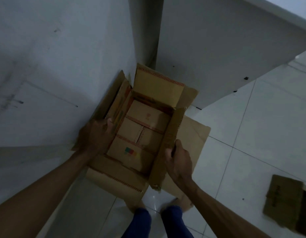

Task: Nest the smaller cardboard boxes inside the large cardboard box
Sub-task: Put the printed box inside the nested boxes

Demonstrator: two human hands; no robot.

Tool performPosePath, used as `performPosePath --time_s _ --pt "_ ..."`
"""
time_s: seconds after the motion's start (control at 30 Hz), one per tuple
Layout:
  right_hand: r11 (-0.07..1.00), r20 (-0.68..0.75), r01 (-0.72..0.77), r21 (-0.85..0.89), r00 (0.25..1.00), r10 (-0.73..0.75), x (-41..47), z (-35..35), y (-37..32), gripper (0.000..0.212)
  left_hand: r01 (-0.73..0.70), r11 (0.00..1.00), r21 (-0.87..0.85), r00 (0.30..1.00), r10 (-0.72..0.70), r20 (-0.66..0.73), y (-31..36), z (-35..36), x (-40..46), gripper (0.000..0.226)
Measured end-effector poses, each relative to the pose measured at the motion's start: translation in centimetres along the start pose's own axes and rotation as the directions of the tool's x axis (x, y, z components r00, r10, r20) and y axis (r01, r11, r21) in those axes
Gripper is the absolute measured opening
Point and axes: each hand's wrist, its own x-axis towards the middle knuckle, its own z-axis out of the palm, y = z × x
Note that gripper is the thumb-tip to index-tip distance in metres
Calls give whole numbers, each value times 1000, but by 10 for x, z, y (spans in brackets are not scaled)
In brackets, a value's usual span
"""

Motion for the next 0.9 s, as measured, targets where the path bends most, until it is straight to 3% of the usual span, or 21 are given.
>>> performPosePath --time_s 0.13,0.27,0.4,0.5,0.67,0.77,0.9 --pt "997 66 -57 -52 996 61 11 1 7 18 -48 998 -34 989 53 141 -4 9 5 52" --pt "983 150 -136 -125 977 154 17 3 16 7 -106 987 -124 976 127 177 8 28 12 57" --pt "965 255 -221 -139 934 250 26 10 16 17 -108 991 -83 927 131 351 8 52 19 38" --pt "964 269 -185 -190 935 232 37 21 16 29 -100 995 -22 883 99 458 0 69 15 36" --pt "939 347 -217 -266 887 303 45 43 29 39 -1 1000 -17 877 9 480 -19 79 -8 36" --pt "924 314 -244 -294 889 335 36 49 38 40 -80 996 -42 919 90 385 -26 70 -24 45" --pt "933 280 -213 -290 913 295 30 51 36 36 -140 990 19 916 122 382 -24 62 -14 55"
